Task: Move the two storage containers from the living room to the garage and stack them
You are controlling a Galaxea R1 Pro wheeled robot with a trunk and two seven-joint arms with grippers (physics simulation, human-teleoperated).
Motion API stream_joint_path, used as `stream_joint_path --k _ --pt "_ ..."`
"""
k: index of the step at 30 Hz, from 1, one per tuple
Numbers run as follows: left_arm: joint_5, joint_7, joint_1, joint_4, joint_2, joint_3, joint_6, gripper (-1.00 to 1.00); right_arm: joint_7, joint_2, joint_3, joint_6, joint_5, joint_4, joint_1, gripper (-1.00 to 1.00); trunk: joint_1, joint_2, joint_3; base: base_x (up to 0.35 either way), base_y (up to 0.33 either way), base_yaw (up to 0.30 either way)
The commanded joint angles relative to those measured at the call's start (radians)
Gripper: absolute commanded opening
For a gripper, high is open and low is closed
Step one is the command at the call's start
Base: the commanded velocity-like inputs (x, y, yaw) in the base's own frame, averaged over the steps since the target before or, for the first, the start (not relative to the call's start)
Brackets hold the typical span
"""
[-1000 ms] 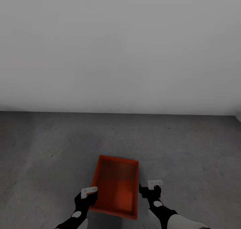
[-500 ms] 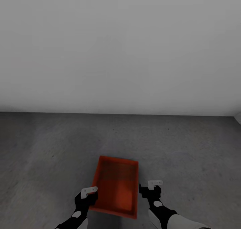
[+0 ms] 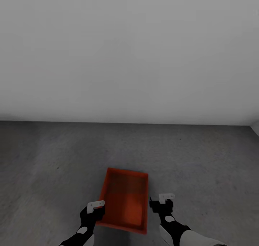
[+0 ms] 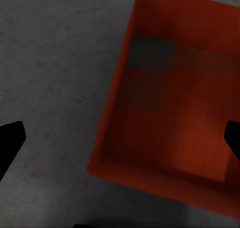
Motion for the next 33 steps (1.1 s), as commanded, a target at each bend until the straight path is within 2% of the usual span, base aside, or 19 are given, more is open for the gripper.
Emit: stream_joint_path --k 1,33 --pt "0.007 0.006 -0.001 0.001 0.0 -0.009 -0.003 1.0 -0.003 0.0 0.009 -0.004 -0.01 0.001 -0.001 1.0 -0.004 0.007 0.003 0.0 0.0 0.0" --pt "0.008 0.006 -0.001 0.001 0.001 -0.009 -0.003 1.0 -0.002 0.0 0.009 -0.004 -0.01 0.001 0.0 1.0 -0.127 0.231 0.103 0.0 0.0 0.0"
